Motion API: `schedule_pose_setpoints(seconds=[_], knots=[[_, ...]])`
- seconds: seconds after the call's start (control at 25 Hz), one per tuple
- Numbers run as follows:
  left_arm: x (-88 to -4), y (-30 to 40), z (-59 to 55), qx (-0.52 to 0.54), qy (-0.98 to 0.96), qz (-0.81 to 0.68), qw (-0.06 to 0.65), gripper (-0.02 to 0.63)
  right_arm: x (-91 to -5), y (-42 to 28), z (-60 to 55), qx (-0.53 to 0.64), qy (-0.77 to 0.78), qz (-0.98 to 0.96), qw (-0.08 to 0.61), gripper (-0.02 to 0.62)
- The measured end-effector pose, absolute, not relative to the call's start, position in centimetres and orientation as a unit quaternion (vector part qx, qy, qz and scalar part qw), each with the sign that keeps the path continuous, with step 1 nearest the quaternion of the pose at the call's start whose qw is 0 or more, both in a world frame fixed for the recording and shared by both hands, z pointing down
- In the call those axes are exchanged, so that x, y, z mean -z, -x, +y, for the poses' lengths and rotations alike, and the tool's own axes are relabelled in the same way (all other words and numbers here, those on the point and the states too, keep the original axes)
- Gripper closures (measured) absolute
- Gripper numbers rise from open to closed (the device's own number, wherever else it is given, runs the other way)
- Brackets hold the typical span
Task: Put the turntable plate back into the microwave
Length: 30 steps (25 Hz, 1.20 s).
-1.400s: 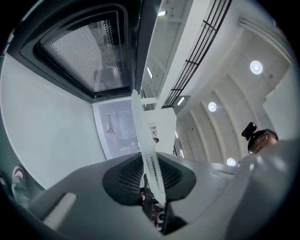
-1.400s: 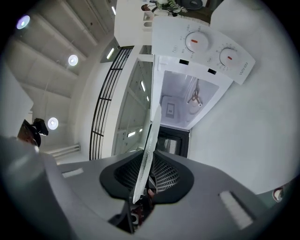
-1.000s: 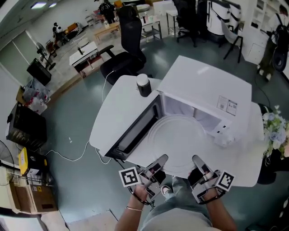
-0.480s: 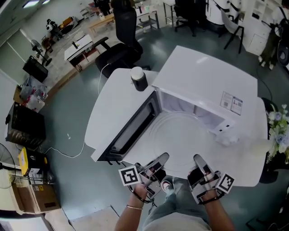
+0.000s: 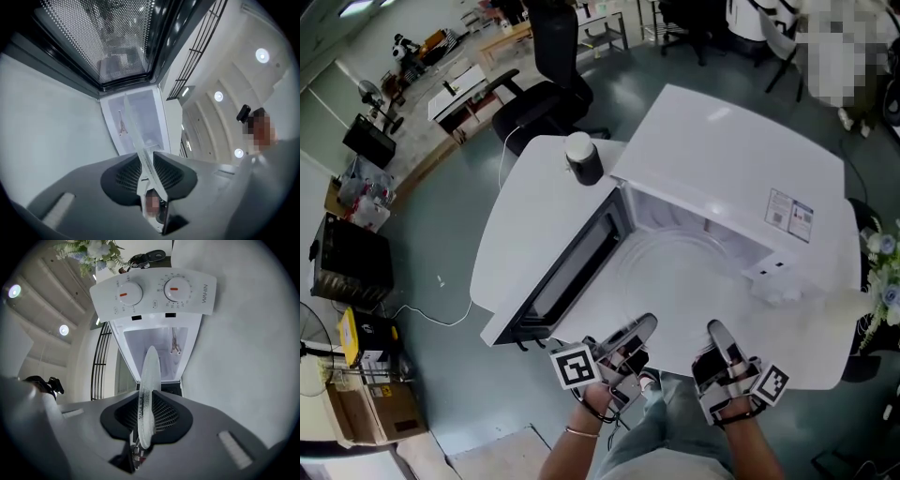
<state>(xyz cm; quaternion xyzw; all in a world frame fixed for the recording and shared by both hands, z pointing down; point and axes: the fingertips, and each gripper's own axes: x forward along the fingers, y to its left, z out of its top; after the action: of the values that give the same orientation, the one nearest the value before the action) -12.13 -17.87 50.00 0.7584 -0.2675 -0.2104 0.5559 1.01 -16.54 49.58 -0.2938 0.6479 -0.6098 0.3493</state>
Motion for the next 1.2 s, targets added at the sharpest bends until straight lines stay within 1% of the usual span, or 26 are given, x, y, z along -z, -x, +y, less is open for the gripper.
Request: schedule_pose_setpoints(seconds=[0.16, 0.52, 0.64, 0.8, 0.92, 1.2], knots=[[-50.3, 12.1, -18.5, 0.177, -0.774, -0.301, 0.528, 0.515, -49.7, -1.2, -17.0, 0.604, 0.297, 0.649, 0.354, 0.54], [-50.3, 12.3, -18.3, 0.116, -0.803, -0.344, 0.473, 0.449, -50.2, -1.4, -18.0, 0.602, 0.301, 0.642, 0.367, 0.538], [-50.3, 12.7, -17.9, 0.103, -0.809, -0.355, 0.457, 0.442, -50.2, -1.6, -18.5, 0.596, 0.306, 0.644, 0.37, 0.538], [-50.5, 13.5, -17.7, 0.089, -0.812, -0.371, 0.442, 0.44, -50.5, -1.8, -19.1, 0.59, 0.313, 0.642, 0.375, 0.538], [-50.7, 14.2, -17.4, 0.062, -0.823, -0.388, 0.411, 0.442, -50.7, -1.6, -19.4, 0.585, 0.316, 0.645, 0.378, 0.538], [-51.4, 14.6, -17.1, -0.016, -0.846, -0.416, 0.333, 0.488, -51.2, -1.1, -20.7, 0.574, 0.324, 0.64, 0.396, 0.537]])
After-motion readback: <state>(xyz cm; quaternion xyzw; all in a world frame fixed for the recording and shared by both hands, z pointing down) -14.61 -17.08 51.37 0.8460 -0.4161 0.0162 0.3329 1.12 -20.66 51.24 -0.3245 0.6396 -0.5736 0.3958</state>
